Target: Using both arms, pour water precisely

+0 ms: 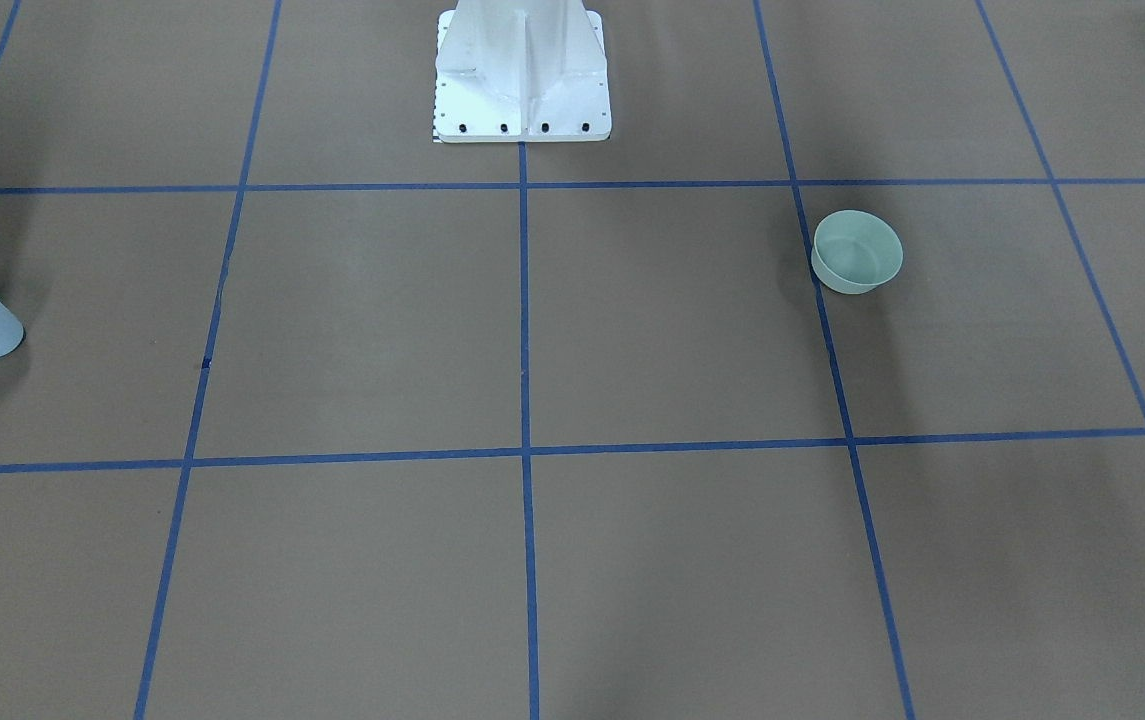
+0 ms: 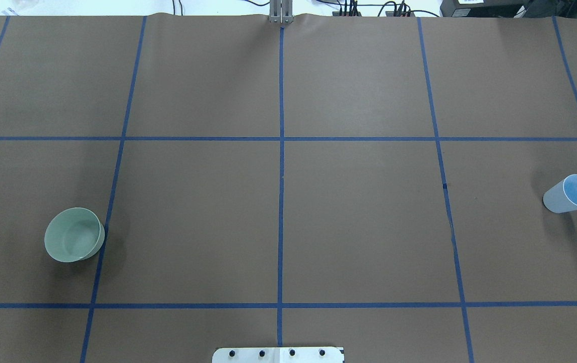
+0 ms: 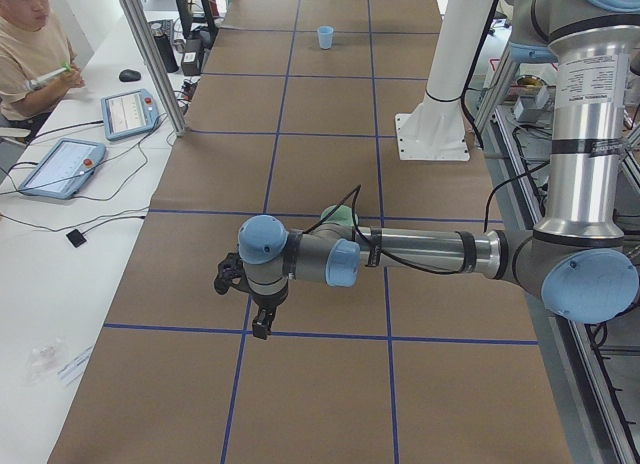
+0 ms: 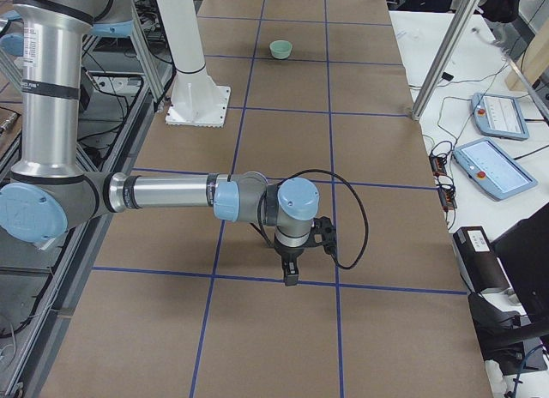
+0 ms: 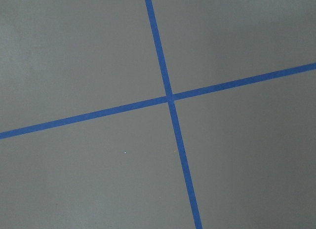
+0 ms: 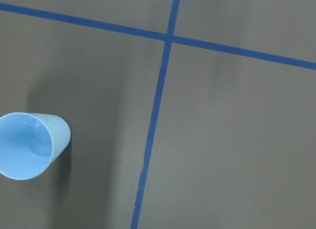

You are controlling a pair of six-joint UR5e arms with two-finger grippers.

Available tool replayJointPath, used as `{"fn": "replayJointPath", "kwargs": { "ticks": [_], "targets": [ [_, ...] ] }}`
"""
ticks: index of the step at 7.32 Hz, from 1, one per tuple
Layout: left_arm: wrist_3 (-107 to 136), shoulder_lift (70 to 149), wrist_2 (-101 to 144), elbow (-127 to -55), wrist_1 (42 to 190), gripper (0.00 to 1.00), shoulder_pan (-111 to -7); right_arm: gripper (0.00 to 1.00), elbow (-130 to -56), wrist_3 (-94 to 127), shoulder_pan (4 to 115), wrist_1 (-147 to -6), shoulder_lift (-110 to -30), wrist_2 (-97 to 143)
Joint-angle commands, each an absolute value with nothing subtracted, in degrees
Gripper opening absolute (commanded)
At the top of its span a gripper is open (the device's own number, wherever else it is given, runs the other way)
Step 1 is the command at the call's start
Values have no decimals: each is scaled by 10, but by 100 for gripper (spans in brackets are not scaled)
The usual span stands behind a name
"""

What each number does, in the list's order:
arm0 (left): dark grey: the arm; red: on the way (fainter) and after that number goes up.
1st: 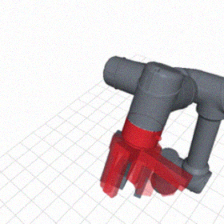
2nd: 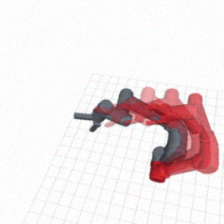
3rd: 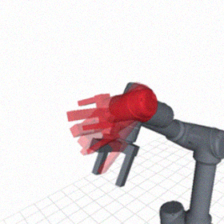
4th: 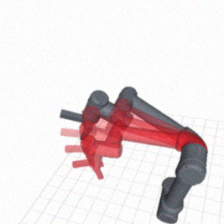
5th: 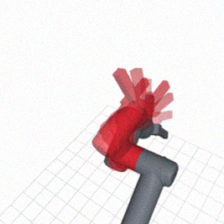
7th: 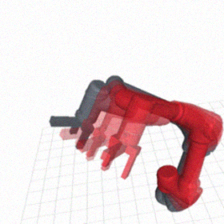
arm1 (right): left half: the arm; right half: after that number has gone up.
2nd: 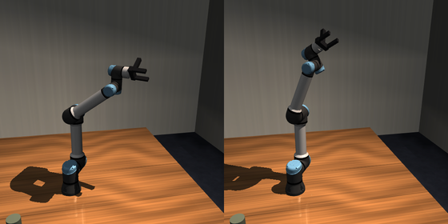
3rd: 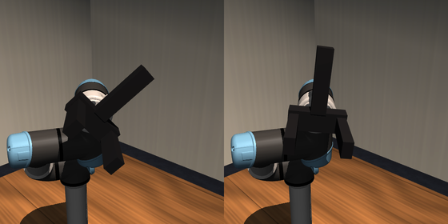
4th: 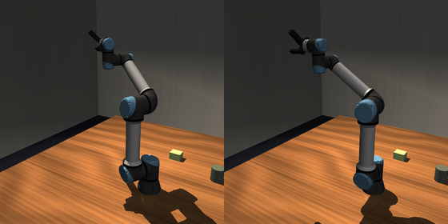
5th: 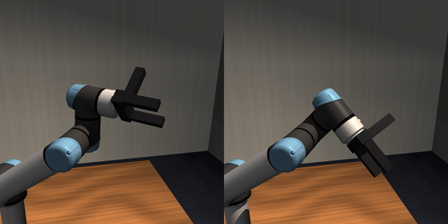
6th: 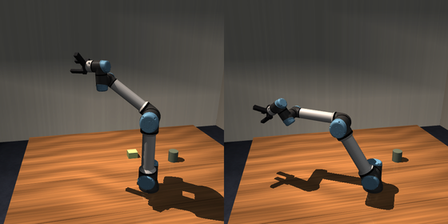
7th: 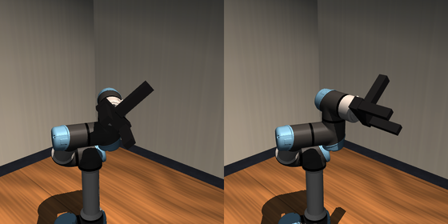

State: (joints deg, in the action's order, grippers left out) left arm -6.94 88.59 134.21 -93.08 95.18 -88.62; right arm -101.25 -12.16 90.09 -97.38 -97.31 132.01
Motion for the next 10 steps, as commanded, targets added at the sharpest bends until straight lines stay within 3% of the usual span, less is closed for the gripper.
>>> {"fn": "replayJointPath", "kwargs": {
  "ticks": [1,5,8,10],
  "targets": [
    [-69,886,1342,-932,952,100,-886,100,-1012,-121,901,-974,-973,1320],
    [-69,884,1343,-938,962,100,-886,100,-1019,-120,901,-973,-971,1322],
    [-66,882,1343,-936,1057,100,-886,100,-1021,-115,901,-973,-962,1323],
    [-64,885,1340,-933,1115,100,-886,100,-1017,-115,901,-902,-950,1322]
  ]
}}
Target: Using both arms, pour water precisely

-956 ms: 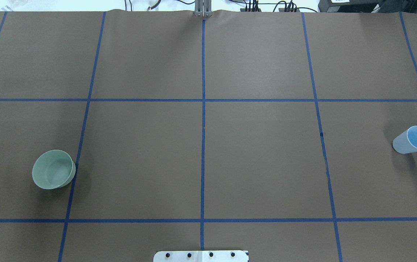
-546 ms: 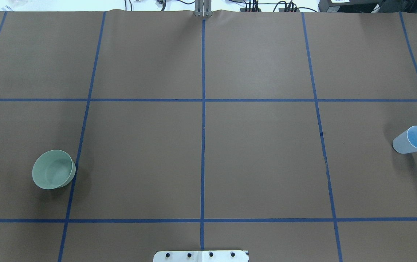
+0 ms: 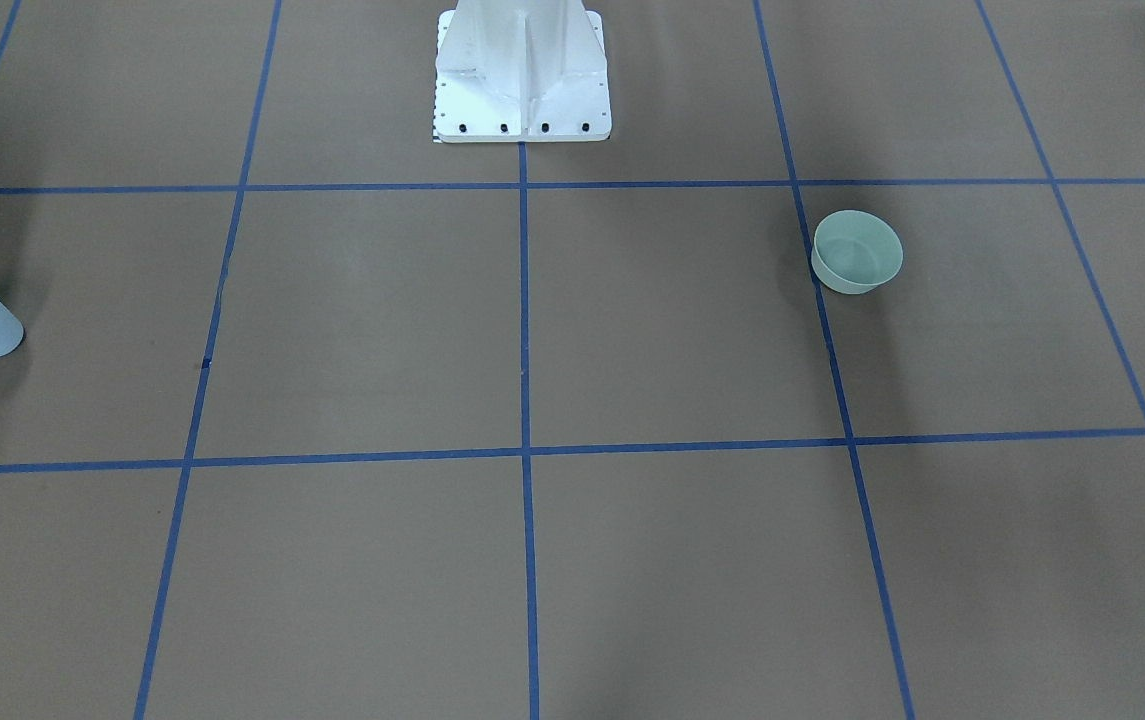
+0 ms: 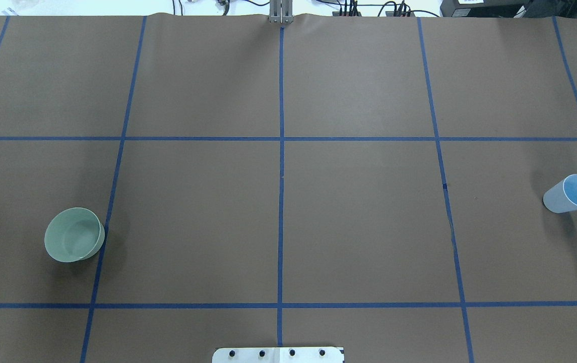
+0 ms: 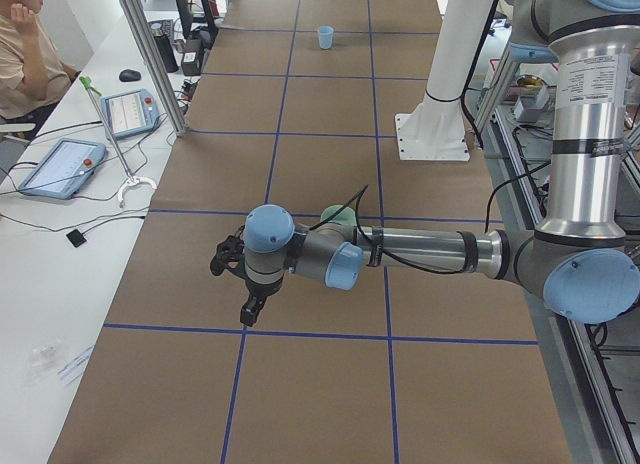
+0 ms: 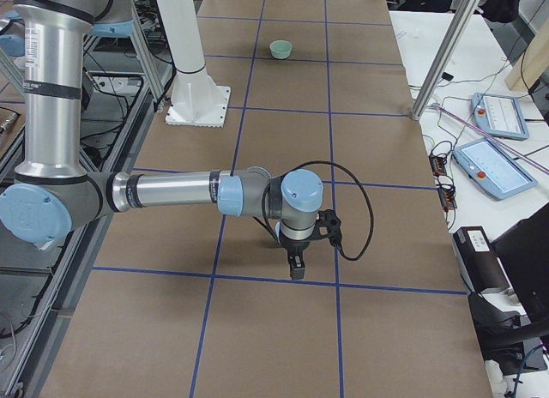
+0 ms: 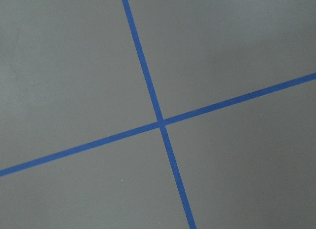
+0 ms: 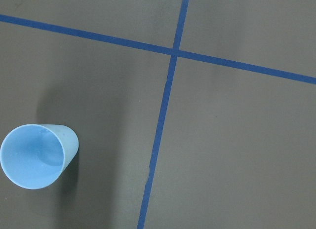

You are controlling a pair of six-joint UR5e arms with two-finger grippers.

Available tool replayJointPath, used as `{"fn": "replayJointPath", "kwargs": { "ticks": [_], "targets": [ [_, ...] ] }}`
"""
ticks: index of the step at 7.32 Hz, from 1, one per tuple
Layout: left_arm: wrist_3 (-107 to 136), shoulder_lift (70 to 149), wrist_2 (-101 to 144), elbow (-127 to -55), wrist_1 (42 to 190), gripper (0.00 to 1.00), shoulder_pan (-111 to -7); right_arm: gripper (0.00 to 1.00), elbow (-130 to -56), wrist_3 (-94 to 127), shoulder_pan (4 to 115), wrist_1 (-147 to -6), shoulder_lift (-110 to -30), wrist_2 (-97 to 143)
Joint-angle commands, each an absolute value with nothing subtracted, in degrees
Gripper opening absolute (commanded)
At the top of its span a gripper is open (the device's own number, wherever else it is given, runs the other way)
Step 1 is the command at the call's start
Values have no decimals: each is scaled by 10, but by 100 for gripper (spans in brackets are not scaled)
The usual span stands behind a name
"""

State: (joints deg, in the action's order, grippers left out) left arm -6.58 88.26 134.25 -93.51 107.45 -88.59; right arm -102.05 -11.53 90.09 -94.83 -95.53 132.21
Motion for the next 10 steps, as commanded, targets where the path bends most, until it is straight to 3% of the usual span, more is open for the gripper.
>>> {"fn": "replayJointPath", "kwargs": {
  "ticks": [1,5,6,10],
  "targets": [
    [-62,887,1340,-931,1144,100,-886,100,-1014,-113,901,-876,-954,1324],
    [-49,898,1376,-934,1189,100,-862,100,-1011,-113,902,-836,-961,1331],
    [-41,894,1390,-928,1199,100,-814,100,-1010,-113,902,-836,-965,1331],
    [282,864,1383,-942,1328,100,-706,100,-1005,-103,902,-836,-966,1331]
  ]
}}
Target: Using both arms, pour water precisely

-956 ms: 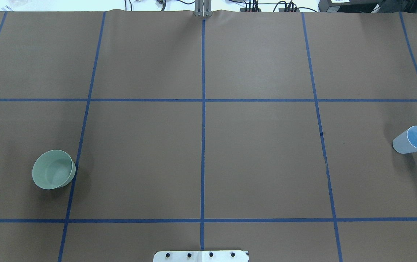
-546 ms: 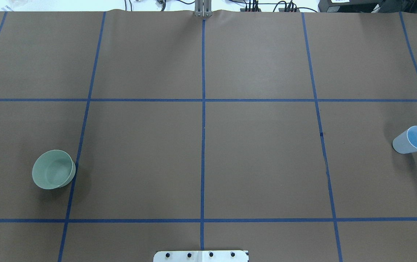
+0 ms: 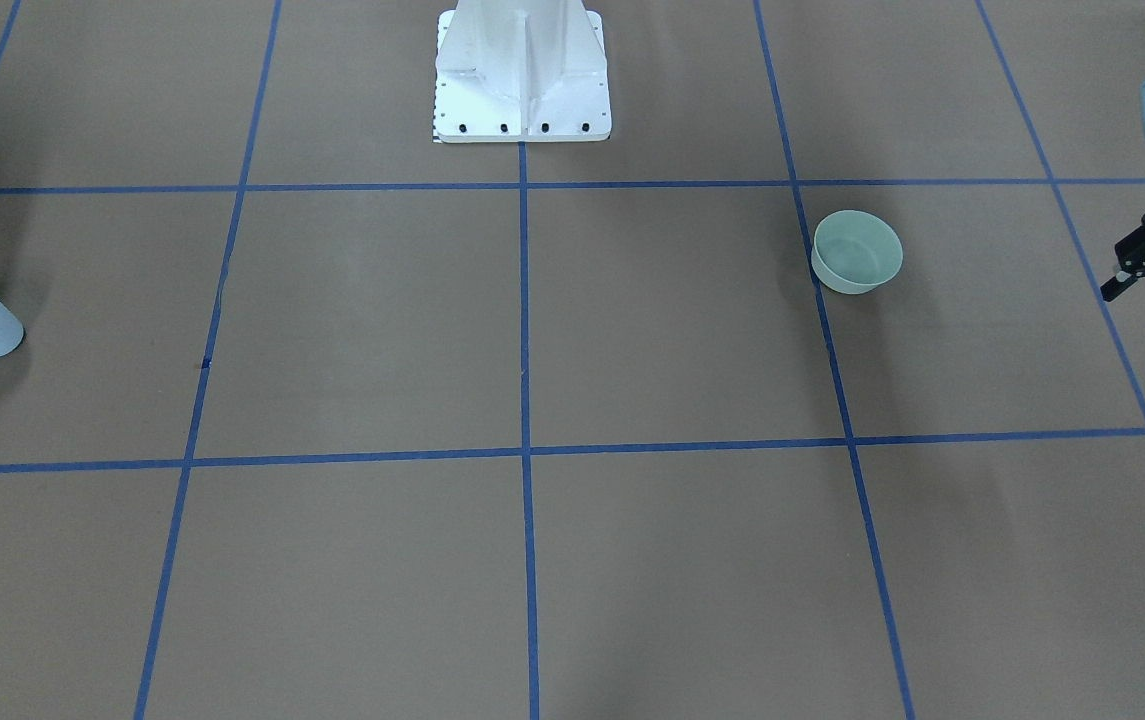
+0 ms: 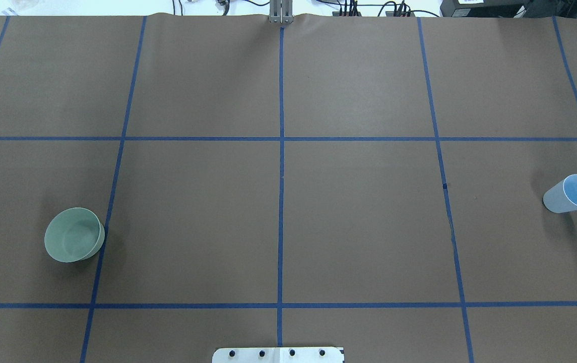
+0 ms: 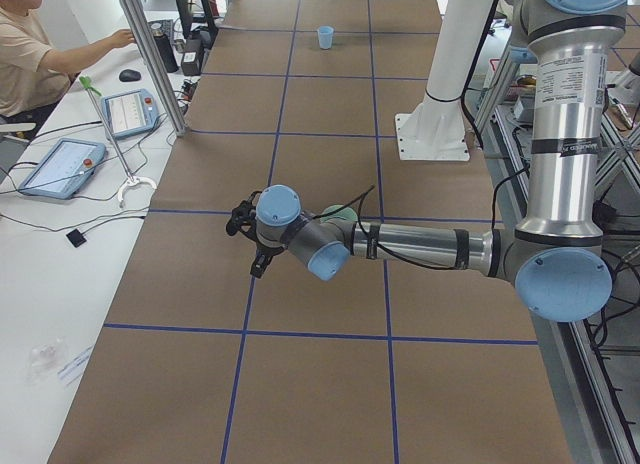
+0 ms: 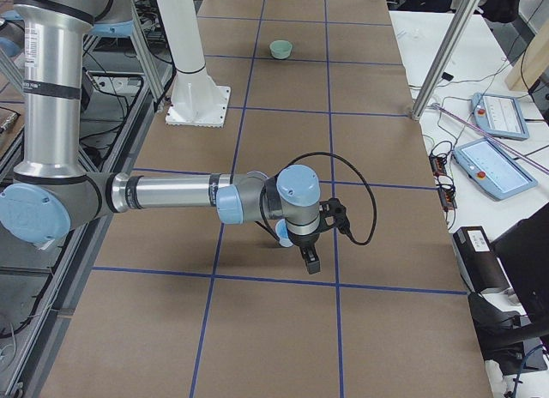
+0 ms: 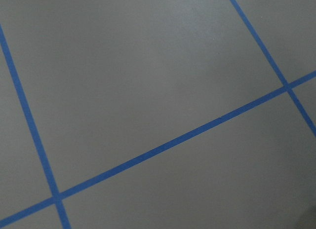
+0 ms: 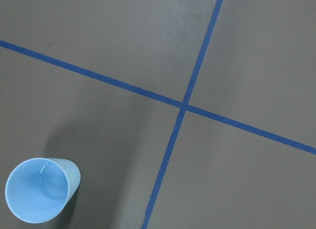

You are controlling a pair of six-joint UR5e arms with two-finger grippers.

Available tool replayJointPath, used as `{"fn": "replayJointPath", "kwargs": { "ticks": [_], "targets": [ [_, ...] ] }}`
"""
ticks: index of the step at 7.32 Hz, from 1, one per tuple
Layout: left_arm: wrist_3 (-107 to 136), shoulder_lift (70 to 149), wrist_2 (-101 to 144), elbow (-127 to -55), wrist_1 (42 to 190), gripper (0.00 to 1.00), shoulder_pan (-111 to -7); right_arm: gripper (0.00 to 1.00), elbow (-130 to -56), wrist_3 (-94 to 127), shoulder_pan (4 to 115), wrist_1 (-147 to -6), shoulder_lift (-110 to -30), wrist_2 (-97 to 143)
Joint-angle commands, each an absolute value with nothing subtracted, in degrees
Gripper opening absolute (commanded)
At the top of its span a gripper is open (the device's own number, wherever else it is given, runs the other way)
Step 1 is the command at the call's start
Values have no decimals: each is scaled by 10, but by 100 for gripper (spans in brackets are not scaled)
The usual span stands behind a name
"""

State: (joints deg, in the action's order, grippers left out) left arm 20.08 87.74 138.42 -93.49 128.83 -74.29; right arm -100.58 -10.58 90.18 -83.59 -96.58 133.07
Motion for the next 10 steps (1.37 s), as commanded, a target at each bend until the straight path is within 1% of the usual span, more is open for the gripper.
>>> {"fn": "replayJointPath", "kwargs": {
  "ticks": [1,3,4,6,8,9,10],
  "targets": [
    [340,841,1361,-971,1345,100,-673,100,-1005,-103,902,-836,-966,1331],
    [428,786,1288,-1053,1346,100,-592,100,-1005,-103,902,-836,-967,1330],
    [483,776,1241,-1076,1346,100,-538,100,-1006,-103,902,-836,-969,1331],
    [550,776,1138,-1078,1346,100,-445,100,-1006,-103,902,-835,-972,1331],
    [554,773,1115,-1078,1346,99,-410,100,-1006,-103,902,-836,-972,1331],
    [553,773,1101,-1076,1346,97,-393,100,-1006,-103,902,-836,-972,1330],
    [553,773,1100,-1076,1346,80,-383,100,-1005,-103,902,-836,-972,1330]
  ]
}}
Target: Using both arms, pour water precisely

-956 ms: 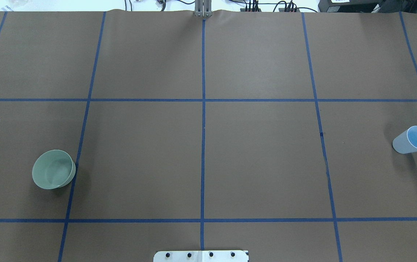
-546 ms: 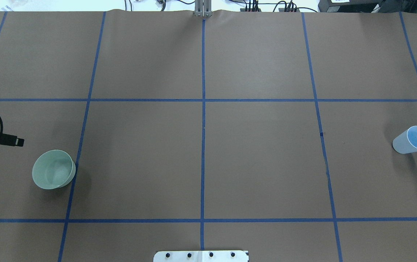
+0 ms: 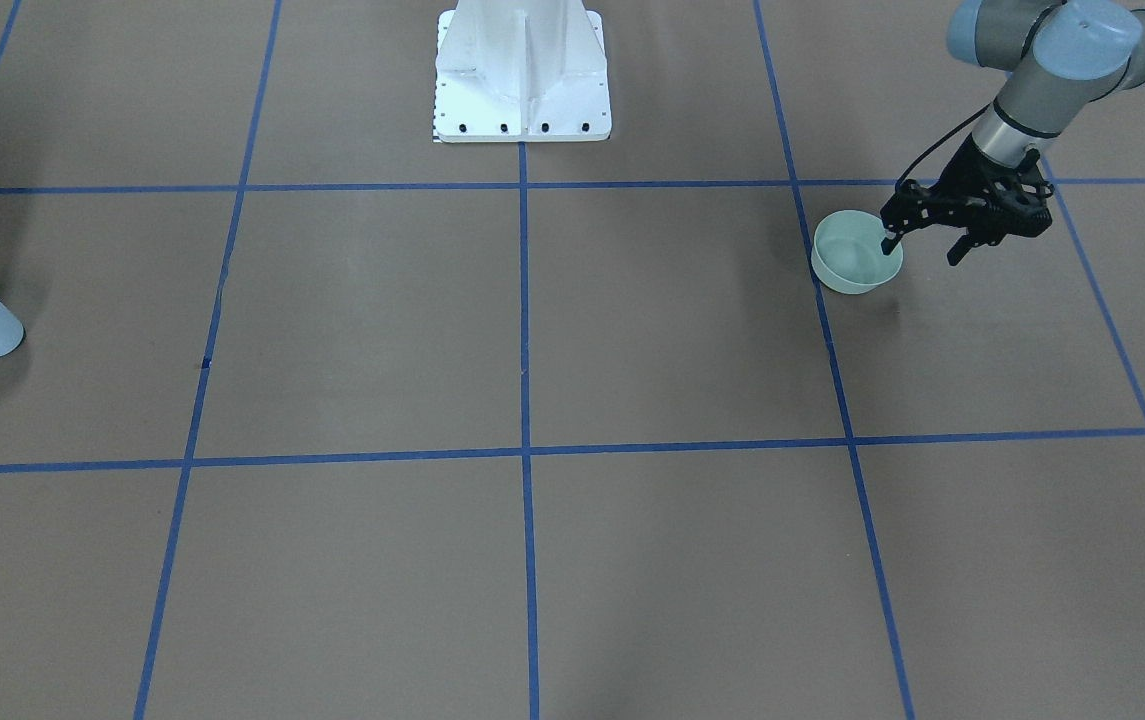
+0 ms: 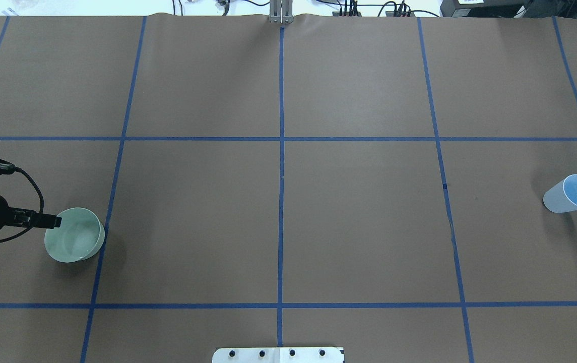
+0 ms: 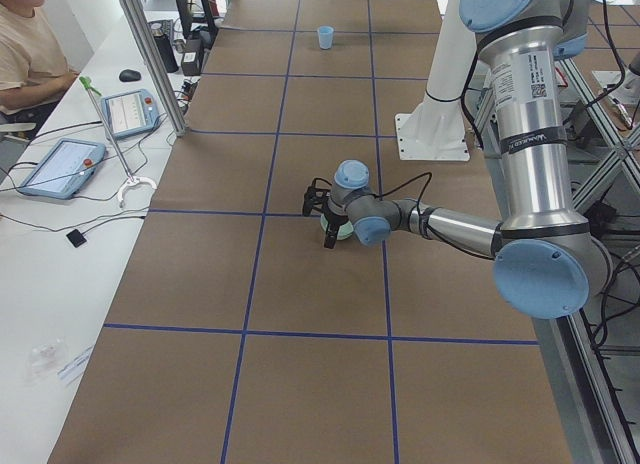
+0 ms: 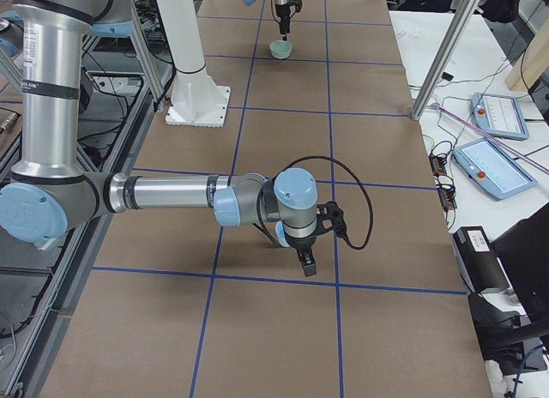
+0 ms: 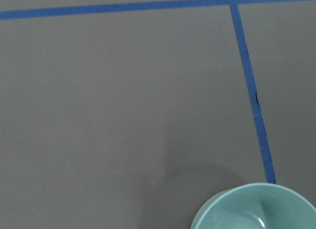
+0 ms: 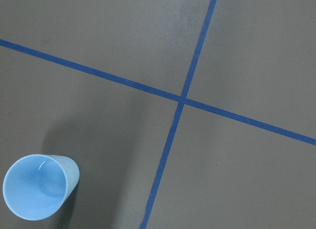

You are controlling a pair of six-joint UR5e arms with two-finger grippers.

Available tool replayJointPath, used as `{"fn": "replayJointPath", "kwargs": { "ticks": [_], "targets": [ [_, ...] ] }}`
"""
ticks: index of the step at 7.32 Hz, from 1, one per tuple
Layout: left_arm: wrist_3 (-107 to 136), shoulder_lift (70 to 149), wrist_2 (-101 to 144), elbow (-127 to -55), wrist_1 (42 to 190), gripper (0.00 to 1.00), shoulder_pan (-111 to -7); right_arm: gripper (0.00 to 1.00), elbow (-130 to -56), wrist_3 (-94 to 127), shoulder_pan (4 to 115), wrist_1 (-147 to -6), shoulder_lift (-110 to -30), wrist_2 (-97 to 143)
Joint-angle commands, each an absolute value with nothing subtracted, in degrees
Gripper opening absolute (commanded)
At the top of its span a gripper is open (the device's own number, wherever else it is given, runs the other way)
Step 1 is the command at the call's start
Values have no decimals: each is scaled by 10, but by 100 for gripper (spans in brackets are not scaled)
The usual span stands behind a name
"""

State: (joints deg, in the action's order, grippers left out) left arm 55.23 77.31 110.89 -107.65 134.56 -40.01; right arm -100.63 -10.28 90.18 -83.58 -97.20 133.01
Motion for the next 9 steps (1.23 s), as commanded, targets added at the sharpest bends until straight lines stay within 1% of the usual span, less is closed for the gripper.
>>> {"fn": "replayJointPath", "kwargs": {
  "ticks": [1,2,3,5,6,7,8,9],
  "targets": [
    [552,773,1100,-1075,1345,37,-374,100,-1005,-103,902,-836,-973,1330],
    [552,773,1100,-1073,1345,2,-364,100,-1006,-103,902,-836,-973,1330],
    [551,773,1100,-1073,1344,0,-362,100,-1006,-103,902,-835,-975,1330],
    [546,775,1103,-1079,1343,0,-363,100,-1006,-103,902,-835,-975,1330],
    [546,782,1109,-1089,1334,0,-363,100,-1006,-103,902,-835,-975,1330],
    [546,785,1135,-1118,1289,0,-368,100,-1005,-103,902,-835,-975,1330],
    [546,809,1142,-1155,1217,0,-369,100,-1005,-103,902,-835,-975,1330],
    [548,883,1140,-1158,1142,0,-370,100,-1005,-103,902,-835,-976,1330]
  ]
}}
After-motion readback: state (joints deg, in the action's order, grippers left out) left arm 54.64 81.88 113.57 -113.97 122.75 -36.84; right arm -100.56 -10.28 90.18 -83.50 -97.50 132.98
